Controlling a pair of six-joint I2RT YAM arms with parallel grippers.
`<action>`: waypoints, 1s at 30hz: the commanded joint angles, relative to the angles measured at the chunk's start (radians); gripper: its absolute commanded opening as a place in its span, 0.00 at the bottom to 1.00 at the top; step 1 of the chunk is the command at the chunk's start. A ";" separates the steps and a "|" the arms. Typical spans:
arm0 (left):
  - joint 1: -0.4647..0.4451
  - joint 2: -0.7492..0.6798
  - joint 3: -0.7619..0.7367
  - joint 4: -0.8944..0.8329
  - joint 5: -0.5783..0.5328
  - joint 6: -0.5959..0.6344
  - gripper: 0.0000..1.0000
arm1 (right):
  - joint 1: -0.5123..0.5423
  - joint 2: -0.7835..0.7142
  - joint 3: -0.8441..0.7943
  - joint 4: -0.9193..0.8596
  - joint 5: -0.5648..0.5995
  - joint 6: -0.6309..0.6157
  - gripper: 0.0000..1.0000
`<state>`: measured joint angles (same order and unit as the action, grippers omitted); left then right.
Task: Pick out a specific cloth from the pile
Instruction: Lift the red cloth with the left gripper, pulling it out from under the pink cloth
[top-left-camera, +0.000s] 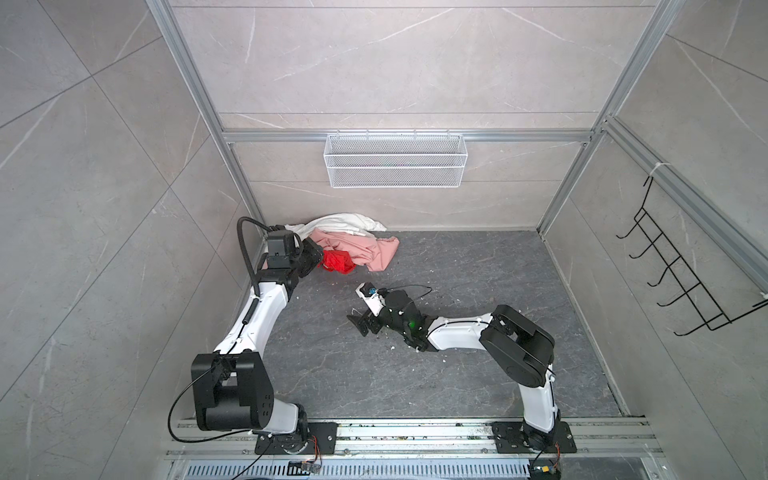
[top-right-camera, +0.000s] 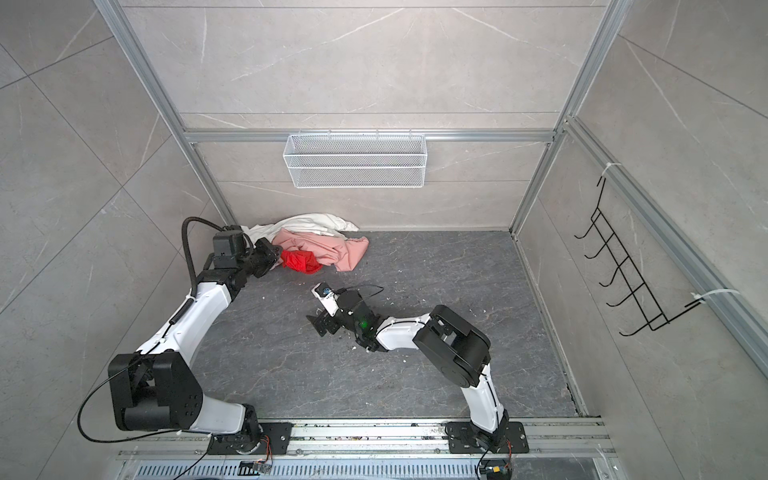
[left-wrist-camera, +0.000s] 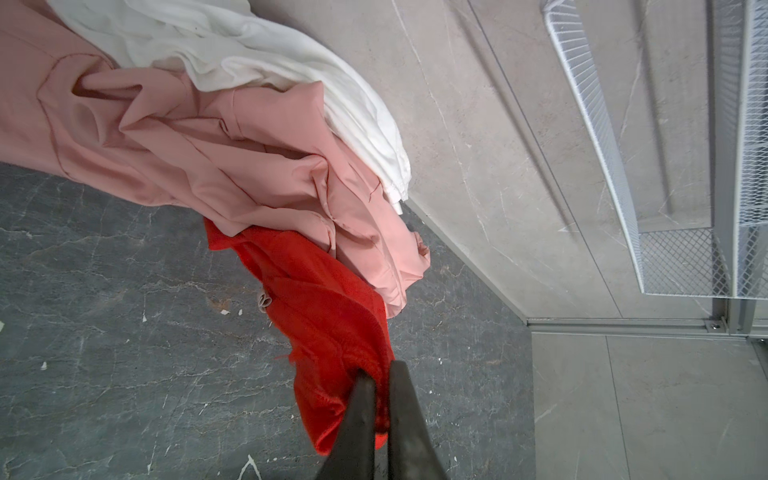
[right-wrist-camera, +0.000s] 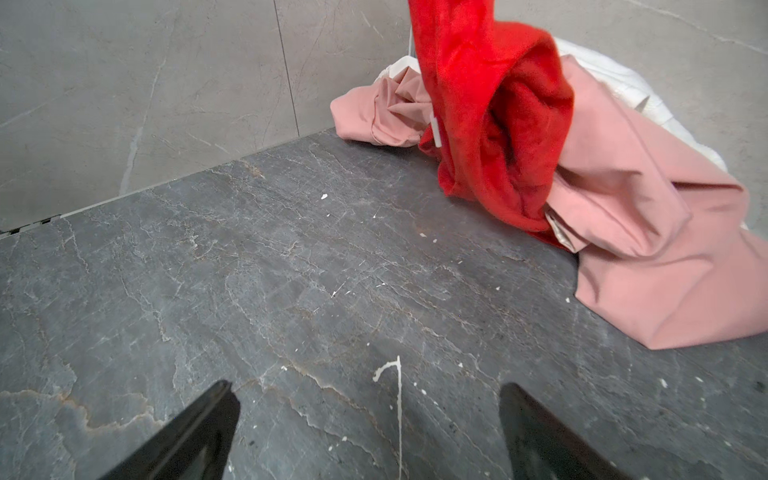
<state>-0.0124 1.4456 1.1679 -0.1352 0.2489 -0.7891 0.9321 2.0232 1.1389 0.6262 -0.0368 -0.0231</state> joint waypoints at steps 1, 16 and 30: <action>0.002 -0.059 0.063 0.023 0.033 0.014 0.00 | 0.007 -0.034 -0.002 0.024 0.013 -0.011 1.00; 0.002 -0.089 0.108 0.001 0.045 0.010 0.00 | 0.007 -0.042 -0.017 0.035 0.020 -0.012 1.00; 0.003 -0.121 0.166 -0.050 0.066 0.035 0.00 | 0.007 -0.078 -0.052 0.052 0.028 -0.013 1.00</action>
<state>-0.0124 1.3830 1.2686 -0.2264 0.2729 -0.7799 0.9321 1.9835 1.1038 0.6491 -0.0250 -0.0231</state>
